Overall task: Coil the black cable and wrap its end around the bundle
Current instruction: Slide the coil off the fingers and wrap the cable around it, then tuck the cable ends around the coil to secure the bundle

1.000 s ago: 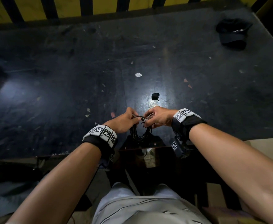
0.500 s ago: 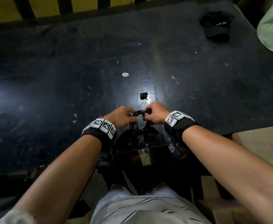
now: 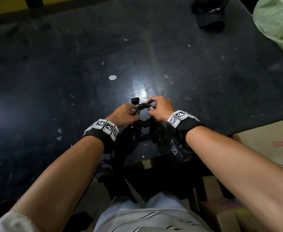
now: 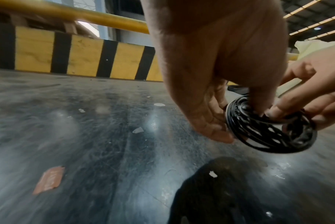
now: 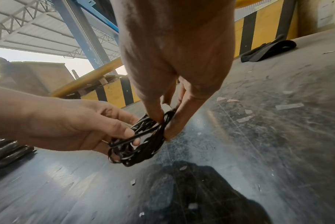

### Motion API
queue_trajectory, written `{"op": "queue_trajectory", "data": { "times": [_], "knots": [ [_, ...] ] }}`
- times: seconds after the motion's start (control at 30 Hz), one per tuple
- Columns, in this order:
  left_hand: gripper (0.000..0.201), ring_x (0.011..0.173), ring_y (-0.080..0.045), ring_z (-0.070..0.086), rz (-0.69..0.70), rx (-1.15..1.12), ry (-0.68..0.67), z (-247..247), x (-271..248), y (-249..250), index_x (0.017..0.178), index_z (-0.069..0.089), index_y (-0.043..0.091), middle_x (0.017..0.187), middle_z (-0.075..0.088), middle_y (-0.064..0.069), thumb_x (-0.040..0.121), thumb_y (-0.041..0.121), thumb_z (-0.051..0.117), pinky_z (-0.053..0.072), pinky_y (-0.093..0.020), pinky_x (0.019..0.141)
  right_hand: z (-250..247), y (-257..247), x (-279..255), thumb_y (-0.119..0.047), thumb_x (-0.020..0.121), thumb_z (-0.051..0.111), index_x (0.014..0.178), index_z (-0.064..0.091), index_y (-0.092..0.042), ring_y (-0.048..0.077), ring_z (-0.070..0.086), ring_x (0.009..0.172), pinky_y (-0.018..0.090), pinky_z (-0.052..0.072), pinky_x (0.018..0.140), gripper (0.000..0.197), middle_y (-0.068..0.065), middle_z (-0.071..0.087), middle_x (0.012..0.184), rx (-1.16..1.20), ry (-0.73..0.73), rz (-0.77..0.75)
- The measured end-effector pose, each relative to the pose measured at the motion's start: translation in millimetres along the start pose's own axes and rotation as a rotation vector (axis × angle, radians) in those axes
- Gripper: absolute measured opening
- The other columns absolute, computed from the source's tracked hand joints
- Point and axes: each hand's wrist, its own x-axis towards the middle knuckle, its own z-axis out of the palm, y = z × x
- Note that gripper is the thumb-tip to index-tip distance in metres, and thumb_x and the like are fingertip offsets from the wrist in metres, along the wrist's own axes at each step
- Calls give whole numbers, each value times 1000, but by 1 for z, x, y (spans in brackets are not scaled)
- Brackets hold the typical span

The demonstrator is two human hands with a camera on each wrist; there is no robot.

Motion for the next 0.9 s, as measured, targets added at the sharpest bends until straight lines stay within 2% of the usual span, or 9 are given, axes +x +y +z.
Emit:
{"op": "queue_trajectory", "data": {
  "times": [0.17,0.23,0.3,0.37,0.43,0.5,0.6,0.77,0.9],
  "knots": [
    [34,100,-17,70,-57,22,121,2,22,2,122,70,14,111,75,-1,89,22,74,54,-28,90,-1,10,12,-11,76,81,99,71,-30,15,68,58,22,52,50,31,3,74,81,67,11,54],
    [37,102,-18,71,-61,-16,61,2,30,3,123,67,14,112,75,-2,88,25,75,54,-28,89,-2,11,17,-12,77,81,97,70,-31,18,69,63,24,54,55,29,5,74,85,73,6,76],
    [47,99,-18,74,-41,-102,-17,-1,38,2,121,68,17,108,77,-1,82,41,77,57,-35,92,-6,13,21,-14,77,80,96,69,-31,19,70,67,27,58,67,27,4,74,87,82,18,87],
    [48,89,-13,74,-41,-121,42,-8,46,1,113,71,22,95,77,4,79,57,71,58,-32,87,-12,18,25,-13,78,80,96,70,-28,19,71,67,33,62,68,26,1,73,85,90,34,96],
    [31,79,-10,71,-51,-63,273,-13,53,-6,106,73,22,86,74,7,86,46,69,59,-28,81,-17,23,28,-12,79,79,100,71,-25,18,72,62,34,63,63,26,1,73,84,92,41,109],
    [28,87,-16,67,-41,57,427,-15,60,-16,108,69,20,98,69,0,84,33,72,56,-32,89,-20,29,28,-13,80,81,103,71,-25,15,72,57,30,62,55,28,2,74,86,103,40,125],
    [40,97,-24,63,-32,198,356,-7,64,-26,117,68,19,113,62,-9,79,30,78,49,-34,94,-20,33,26,-14,81,81,105,70,-25,14,72,57,27,61,53,29,1,75,86,102,26,135],
    [23,93,-36,68,26,232,481,4,69,-26,108,77,14,104,70,-16,89,24,68,52,-38,84,-18,36,18,-13,80,80,106,71,-25,15,72,55,29,62,53,31,2,76,87,143,19,110],
    [20,83,-25,74,65,88,422,4,58,-32,99,80,9,88,79,-13,93,24,69,53,-24,79,-23,29,10,-14,80,79,108,72,-25,12,72,67,29,62,64,30,-2,76,86,144,36,38]
  ]
}}
